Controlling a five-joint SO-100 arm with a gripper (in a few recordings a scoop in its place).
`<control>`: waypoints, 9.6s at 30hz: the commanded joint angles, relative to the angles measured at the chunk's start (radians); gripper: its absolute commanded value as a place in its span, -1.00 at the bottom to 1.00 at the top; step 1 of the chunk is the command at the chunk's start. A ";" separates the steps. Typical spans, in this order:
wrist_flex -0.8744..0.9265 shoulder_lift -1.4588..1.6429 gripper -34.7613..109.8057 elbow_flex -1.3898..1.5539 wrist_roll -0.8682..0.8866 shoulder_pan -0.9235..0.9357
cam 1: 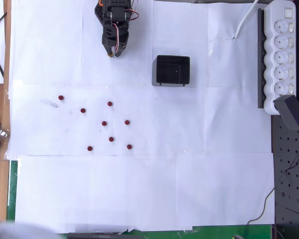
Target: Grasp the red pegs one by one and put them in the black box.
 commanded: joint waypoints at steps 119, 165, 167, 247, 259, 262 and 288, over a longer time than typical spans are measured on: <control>-1.486 1.701 -0.52 0.598 0.183 0.080; -0.201 1.620 -0.52 1.407 -0.683 -0.765; -0.210 1.651 -0.48 1.404 -0.669 -0.762; -1.470 1.956 -0.30 0.936 0.117 -0.135; -1.536 2.008 -0.29 0.966 0.140 -0.084; -1.548 2.025 -0.29 0.980 0.144 -0.080; -1.592 2.105 -0.52 1.031 0.175 -0.071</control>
